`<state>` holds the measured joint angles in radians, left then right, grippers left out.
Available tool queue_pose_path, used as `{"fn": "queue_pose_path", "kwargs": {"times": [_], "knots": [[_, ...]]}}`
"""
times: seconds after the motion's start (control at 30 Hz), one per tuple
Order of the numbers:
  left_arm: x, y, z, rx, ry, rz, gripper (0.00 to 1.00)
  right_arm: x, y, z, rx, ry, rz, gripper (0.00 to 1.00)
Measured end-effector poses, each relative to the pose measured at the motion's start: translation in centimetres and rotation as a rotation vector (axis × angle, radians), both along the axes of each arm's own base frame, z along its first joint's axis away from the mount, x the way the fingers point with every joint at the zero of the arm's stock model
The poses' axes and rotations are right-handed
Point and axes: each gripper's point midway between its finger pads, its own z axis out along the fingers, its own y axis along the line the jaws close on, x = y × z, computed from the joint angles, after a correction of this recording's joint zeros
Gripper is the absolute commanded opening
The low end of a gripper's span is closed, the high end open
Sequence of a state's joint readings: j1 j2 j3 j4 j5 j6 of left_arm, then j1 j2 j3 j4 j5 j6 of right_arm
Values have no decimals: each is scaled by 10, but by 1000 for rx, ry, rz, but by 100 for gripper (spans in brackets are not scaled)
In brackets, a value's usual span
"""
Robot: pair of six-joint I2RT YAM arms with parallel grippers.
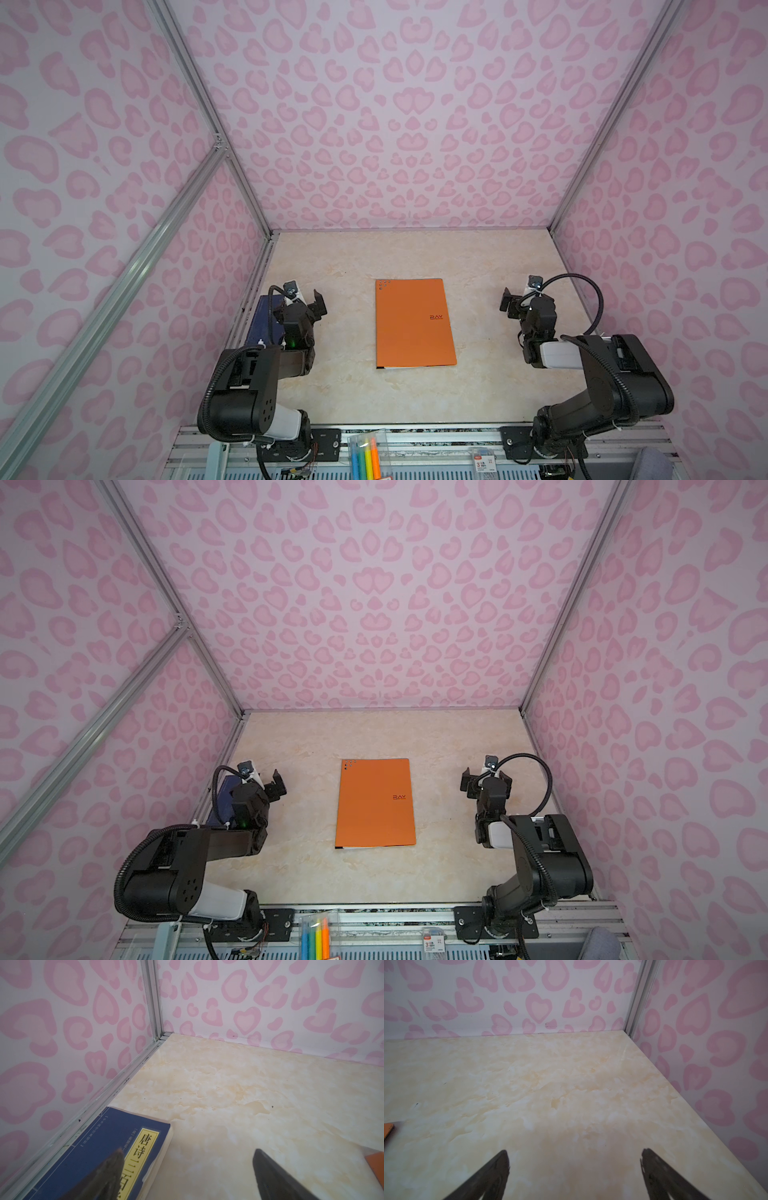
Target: Put the files into the folder
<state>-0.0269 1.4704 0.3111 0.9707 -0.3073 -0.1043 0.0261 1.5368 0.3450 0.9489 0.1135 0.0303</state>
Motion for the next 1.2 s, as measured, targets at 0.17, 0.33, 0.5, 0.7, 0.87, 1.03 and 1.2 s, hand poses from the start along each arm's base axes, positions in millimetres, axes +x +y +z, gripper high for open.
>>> {"fn": "queue_pose_path", "kwargs": {"times": [0.17, 0.33, 0.5, 0.7, 0.87, 1.03, 1.2], "knots": [[0, 0, 0, 3, 1, 2, 98, -1, -1, -2, -10, 10, -6, 100], [0, 0, 0, 3, 1, 1, 98, 0, -1, -1, -11, 8, -8, 100], [0, 0, 0, 4, 1, 2, 98, 0, -1, -1, -11, 8, -9, 100], [0, 0, 0, 4, 1, 2, 97, 0, -1, -1, -11, 8, -9, 100], [0, 0, 0, 4, 1, 2, 98, 0, -1, -1, -11, 8, -9, 100], [0, 0, 0, 4, 1, 2, 97, 0, -1, -1, -11, 8, -9, 100], [0, 0, 0, 4, 1, 2, 98, 0, -1, -1, -12, 8, -9, 100]]}}
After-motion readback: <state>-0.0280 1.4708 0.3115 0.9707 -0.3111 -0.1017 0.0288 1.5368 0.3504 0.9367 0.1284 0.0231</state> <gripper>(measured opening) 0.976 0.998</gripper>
